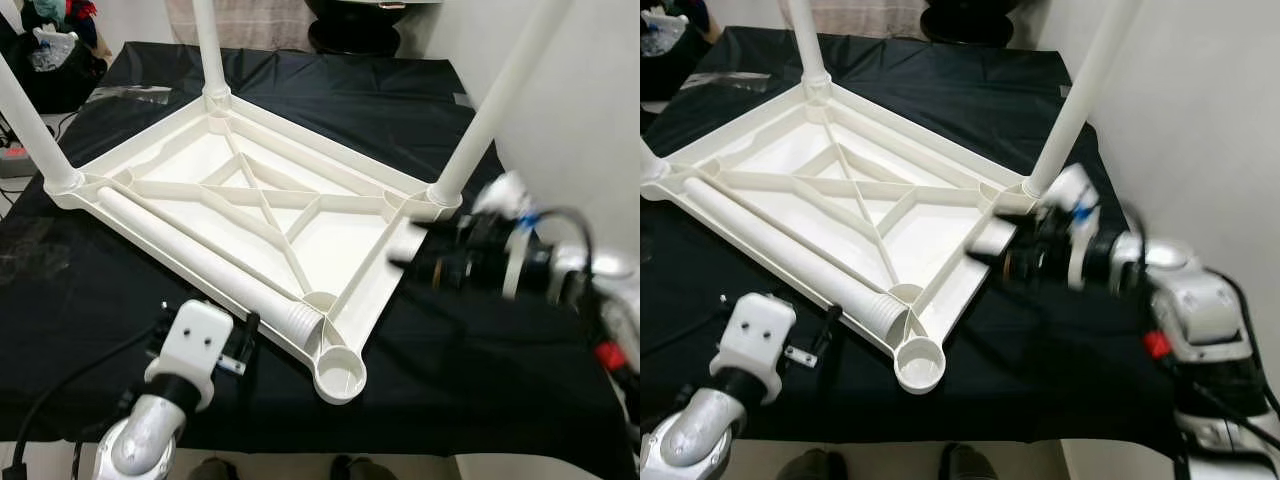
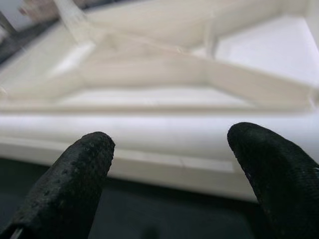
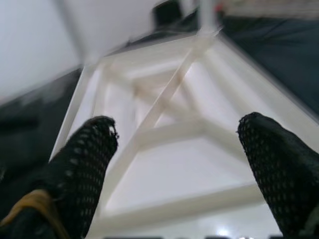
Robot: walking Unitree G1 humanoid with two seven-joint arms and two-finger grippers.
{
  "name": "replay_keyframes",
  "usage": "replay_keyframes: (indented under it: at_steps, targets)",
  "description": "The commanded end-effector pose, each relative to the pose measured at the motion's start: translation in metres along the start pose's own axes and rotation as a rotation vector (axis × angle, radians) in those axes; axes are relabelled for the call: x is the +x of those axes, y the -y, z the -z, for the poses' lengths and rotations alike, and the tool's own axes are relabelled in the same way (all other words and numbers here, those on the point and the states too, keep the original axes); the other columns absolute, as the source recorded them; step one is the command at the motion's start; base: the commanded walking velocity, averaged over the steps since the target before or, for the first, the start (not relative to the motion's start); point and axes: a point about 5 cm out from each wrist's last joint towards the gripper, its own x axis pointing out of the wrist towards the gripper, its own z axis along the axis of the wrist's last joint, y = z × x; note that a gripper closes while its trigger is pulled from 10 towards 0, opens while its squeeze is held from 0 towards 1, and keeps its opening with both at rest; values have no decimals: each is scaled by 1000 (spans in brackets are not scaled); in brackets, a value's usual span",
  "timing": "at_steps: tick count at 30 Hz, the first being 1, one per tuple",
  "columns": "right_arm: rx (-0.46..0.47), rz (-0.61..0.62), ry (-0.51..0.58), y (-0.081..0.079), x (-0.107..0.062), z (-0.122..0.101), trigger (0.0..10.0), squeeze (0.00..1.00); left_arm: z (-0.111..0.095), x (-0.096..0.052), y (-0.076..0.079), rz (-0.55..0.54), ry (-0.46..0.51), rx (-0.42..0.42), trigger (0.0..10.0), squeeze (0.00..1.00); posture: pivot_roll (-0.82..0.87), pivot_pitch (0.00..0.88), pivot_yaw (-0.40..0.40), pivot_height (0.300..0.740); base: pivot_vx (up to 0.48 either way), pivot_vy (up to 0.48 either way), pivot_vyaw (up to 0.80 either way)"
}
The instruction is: Building children table
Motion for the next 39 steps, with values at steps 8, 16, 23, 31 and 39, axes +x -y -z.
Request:
replay_keyframes:
  at_steps: [8, 16, 23, 31, 39]
  targets:
    - [12, 4, 1, -53, 33, 48, 10000, 0, 8, -2, 0, -7, -49, -36, 10000, 0, -43, 176, -61, 740, 0, 0, 0]
    - [76, 79, -49, -55, 33, 69, 10000, 0, 22, -14, 8, 43, -132, -151, 10000, 0, -37, 155, -70, 740, 0, -285, 364]
    - [89, 48, -66, -68, 34, 75, 10000, 0, 21, -14, 9, 51, -111, -129, 10000, 0, -35, 140, -60, 740, 0, -328, 337]
    - [63, 8, -59, -75, 34, 75, 10000, 0, 24, -15, 8, 44, -145, -93, 10000, 0, -28, 139, -54, 740, 0, 0, 786]
    - [11, 72, -63, -71, 35, 76, 10000, 0, 27, -17, 10, 49, -188, -59, 10000, 0, -30, 146, -51, 740, -375, 0, 0]
